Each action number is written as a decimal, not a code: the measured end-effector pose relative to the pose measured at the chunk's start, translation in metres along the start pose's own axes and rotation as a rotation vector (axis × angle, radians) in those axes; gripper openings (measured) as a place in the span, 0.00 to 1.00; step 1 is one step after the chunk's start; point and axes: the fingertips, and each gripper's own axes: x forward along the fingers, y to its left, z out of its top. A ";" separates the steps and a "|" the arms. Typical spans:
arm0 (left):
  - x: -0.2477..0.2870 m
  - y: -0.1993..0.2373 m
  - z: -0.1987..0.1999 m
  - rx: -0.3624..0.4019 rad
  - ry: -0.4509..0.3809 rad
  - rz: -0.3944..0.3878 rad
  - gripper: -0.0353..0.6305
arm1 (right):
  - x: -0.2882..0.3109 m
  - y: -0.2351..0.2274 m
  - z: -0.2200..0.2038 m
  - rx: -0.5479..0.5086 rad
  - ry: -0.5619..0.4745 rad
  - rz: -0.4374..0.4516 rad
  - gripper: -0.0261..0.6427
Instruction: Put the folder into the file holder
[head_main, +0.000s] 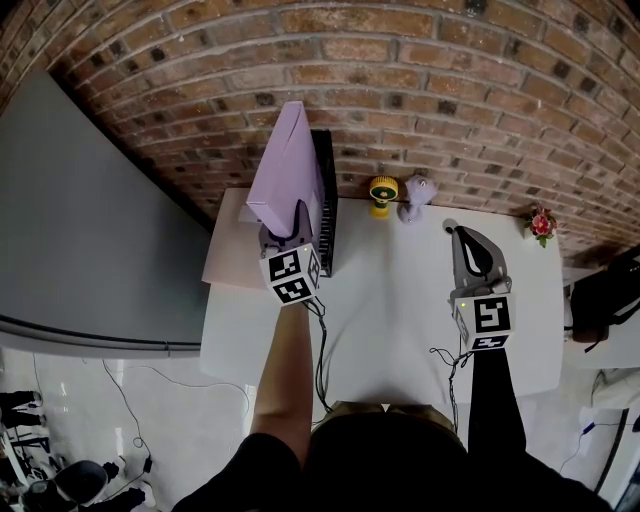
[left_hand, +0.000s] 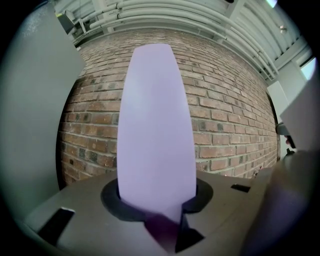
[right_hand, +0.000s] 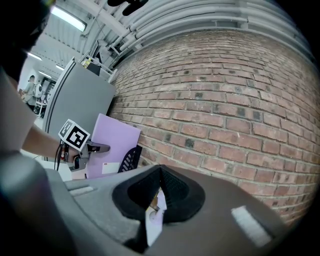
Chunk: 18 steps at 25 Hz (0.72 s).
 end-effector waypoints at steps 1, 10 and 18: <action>0.000 0.000 -0.002 0.001 0.002 0.000 0.25 | 0.000 0.000 0.001 0.000 -0.002 0.000 0.04; 0.001 0.000 -0.024 0.003 0.050 0.004 0.26 | -0.002 -0.001 0.000 -0.001 0.001 -0.003 0.04; 0.002 0.002 -0.037 0.009 0.083 0.004 0.26 | -0.002 0.001 -0.003 0.002 0.006 -0.002 0.04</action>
